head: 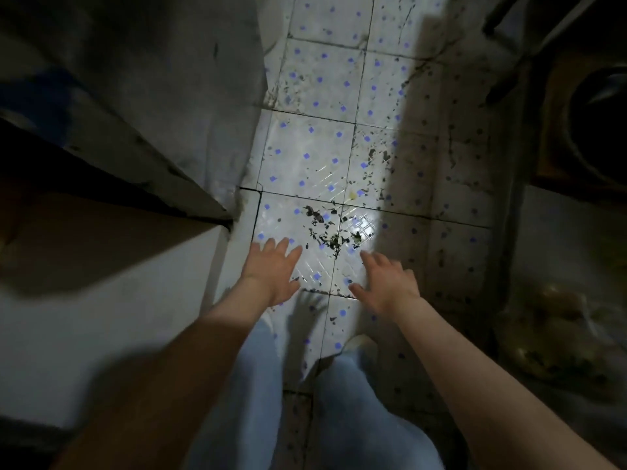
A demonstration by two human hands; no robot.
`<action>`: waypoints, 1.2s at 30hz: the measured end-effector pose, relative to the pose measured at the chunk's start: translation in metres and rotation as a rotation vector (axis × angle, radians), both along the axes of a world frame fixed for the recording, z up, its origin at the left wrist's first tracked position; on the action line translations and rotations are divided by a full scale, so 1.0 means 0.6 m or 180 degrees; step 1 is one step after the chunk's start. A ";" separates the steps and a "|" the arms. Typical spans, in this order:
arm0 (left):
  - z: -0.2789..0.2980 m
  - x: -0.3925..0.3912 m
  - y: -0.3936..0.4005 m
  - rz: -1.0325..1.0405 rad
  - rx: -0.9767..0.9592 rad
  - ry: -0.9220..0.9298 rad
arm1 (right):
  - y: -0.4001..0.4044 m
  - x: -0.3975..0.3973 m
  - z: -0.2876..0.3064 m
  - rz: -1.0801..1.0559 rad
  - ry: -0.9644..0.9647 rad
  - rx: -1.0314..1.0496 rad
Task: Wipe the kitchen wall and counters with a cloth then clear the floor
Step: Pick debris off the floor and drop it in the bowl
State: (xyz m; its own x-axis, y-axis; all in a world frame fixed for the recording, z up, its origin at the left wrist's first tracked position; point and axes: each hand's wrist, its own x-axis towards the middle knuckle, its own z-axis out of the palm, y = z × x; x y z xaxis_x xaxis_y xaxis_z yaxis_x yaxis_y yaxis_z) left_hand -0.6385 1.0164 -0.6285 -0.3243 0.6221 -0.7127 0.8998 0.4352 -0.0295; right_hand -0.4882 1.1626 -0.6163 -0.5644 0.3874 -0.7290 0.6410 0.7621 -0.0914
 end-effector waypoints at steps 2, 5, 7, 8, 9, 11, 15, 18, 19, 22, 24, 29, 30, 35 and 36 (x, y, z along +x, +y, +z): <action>-0.090 -0.018 0.018 -0.0116 0.0098 0.0040 | 0.018 -0.015 -0.089 0.0076 0.0021 0.0016; -0.222 -0.041 0.045 -0.0386 0.0165 0.0088 | 0.040 -0.029 -0.218 0.0219 0.0087 0.0087; -0.307 -0.056 0.065 -0.0613 0.0172 0.0151 | 0.055 -0.039 -0.300 0.0382 0.0114 0.0109; -0.346 -0.064 0.076 -0.0735 0.0179 0.0186 | 0.065 -0.046 -0.340 0.0468 0.0109 0.0103; -0.383 -0.071 0.088 -0.0868 0.0206 0.0194 | 0.074 -0.053 -0.377 0.0543 0.0104 0.0093; -0.448 -0.084 0.111 -0.1188 0.0364 0.0158 | 0.092 -0.063 -0.446 0.0611 0.0149 0.0070; -0.547 -0.108 0.143 -0.1708 0.0796 0.0054 | 0.122 -0.072 -0.547 0.0829 0.0296 0.0083; -0.597 -0.126 0.154 -0.1881 0.1038 0.0017 | 0.136 -0.074 -0.597 0.0975 0.0481 0.0101; -0.610 -0.131 0.155 -0.1931 0.1121 0.0004 | 0.139 -0.075 -0.612 0.1049 0.0561 0.0137; -0.631 -0.146 0.157 -0.2049 0.1291 -0.0001 | 0.141 -0.076 -0.645 0.1219 0.0810 0.0333; -0.633 -0.151 0.157 -0.2007 0.1355 0.0011 | 0.141 -0.076 -0.654 0.1170 0.1003 0.0436; -0.640 -0.146 0.158 -0.1442 0.1516 0.0210 | 0.123 -0.082 -0.659 0.0968 0.1048 0.0346; -0.642 -0.145 0.160 -0.1317 0.1495 0.0256 | 0.119 -0.085 -0.660 0.0924 0.1054 0.0308; -0.642 -0.148 0.168 -0.1222 0.1506 0.0295 | 0.113 -0.086 -0.667 0.0833 0.1200 0.0238; -0.640 -0.149 0.168 -0.1253 0.1490 0.0310 | 0.111 -0.085 -0.667 0.0792 0.1250 0.0199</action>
